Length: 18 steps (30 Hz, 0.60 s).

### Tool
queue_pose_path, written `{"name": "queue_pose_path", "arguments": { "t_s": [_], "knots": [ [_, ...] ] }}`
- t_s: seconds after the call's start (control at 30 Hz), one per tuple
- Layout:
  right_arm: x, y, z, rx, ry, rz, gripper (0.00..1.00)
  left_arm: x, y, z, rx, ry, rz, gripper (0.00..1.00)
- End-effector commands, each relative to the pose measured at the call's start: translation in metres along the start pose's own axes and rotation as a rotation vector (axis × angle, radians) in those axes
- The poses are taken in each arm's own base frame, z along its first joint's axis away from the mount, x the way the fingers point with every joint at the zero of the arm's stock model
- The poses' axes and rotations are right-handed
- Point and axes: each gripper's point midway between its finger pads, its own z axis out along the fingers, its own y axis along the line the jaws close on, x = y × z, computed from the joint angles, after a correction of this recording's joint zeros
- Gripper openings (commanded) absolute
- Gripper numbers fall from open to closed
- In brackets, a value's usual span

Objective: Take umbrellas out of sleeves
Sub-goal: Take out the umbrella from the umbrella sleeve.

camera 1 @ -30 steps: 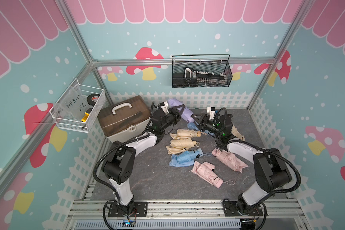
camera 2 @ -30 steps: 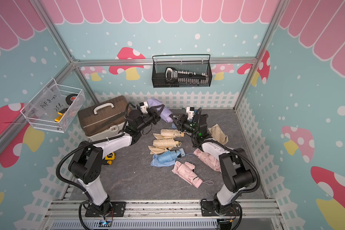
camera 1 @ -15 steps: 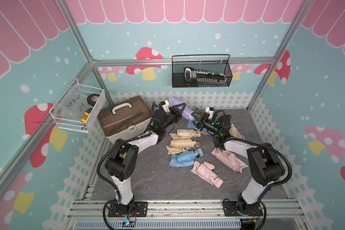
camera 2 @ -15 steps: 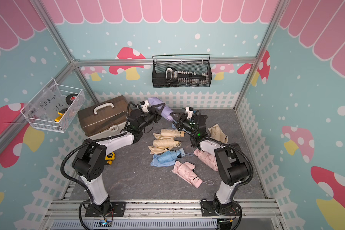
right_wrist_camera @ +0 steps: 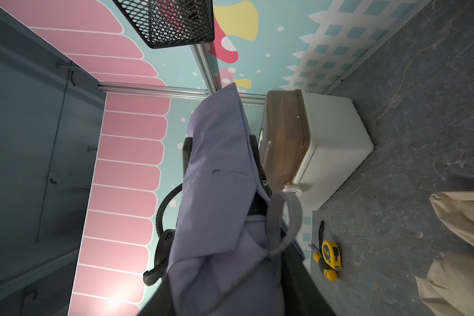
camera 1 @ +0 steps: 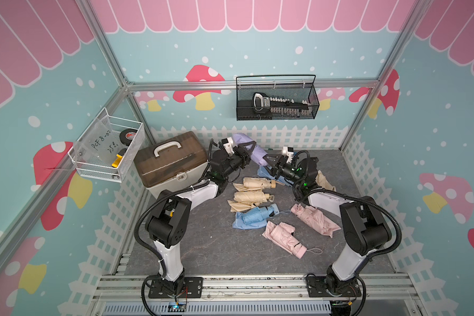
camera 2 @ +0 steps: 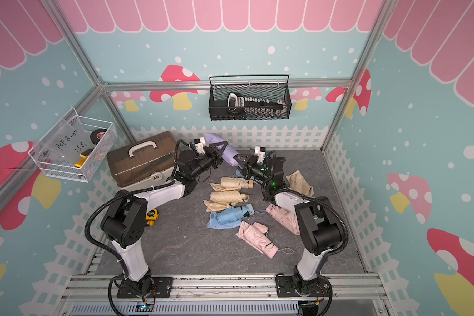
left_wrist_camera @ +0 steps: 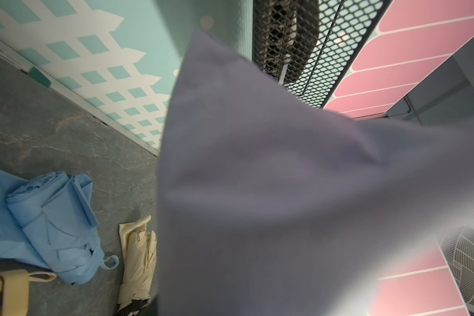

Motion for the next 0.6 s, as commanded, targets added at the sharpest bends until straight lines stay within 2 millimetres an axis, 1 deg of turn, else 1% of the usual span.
{"name": "queue_pose_path", "arguments": {
  "t_s": [0.0, 0.03, 0.1, 0.13, 0.17, 0.2, 0.23, 0.33, 0.43, 0.5, 0.57],
  "knots": [
    [0.007, 0.009, 0.003, -0.04, 0.049, -0.027, 0.15, 0.021, -0.022, -0.004, 0.044, 0.105, 0.023, 0.65],
    [0.006, 0.009, 0.002, -0.039, 0.052, -0.03, 0.15, 0.02, -0.017, -0.006, 0.026, 0.112, 0.025, 0.74],
    [0.005, 0.008, 0.0, -0.042, 0.062, -0.035, 0.14, 0.017, -0.006, -0.013, -0.025, 0.126, 0.024, 0.86],
    [0.005, 0.007, 0.0, -0.041, 0.07, -0.034, 0.14, 0.015, -0.002, -0.017, -0.044, 0.133, 0.029, 0.9],
    [0.004, 0.008, -0.001, -0.045, 0.079, -0.04, 0.14, 0.018, 0.002, -0.019, -0.065, 0.15, 0.034, 0.98],
    [0.004, 0.006, -0.002, -0.045, 0.085, -0.041, 0.14, 0.015, 0.007, -0.024, -0.09, 0.158, 0.036, 0.99],
    [0.003, 0.004, -0.003, -0.042, 0.087, -0.041, 0.14, 0.007, 0.01, -0.028, -0.108, 0.156, 0.038, 0.99],
    [-0.001, -0.001, -0.009, -0.031, 0.099, -0.051, 0.13, 0.002, 0.022, -0.043, -0.183, 0.185, 0.045, 0.99],
    [-0.003, -0.006, -0.013, -0.02, 0.13, -0.061, 0.13, -0.005, 0.037, -0.066, -0.3, 0.228, 0.077, 0.99],
    [-0.002, -0.008, -0.014, -0.002, 0.172, -0.081, 0.13, -0.01, 0.045, -0.087, -0.408, 0.26, 0.122, 0.99],
    [0.008, -0.011, -0.015, 0.036, 0.247, -0.119, 0.12, -0.015, 0.048, -0.104, -0.497, 0.298, 0.173, 0.99]
  ]
}}
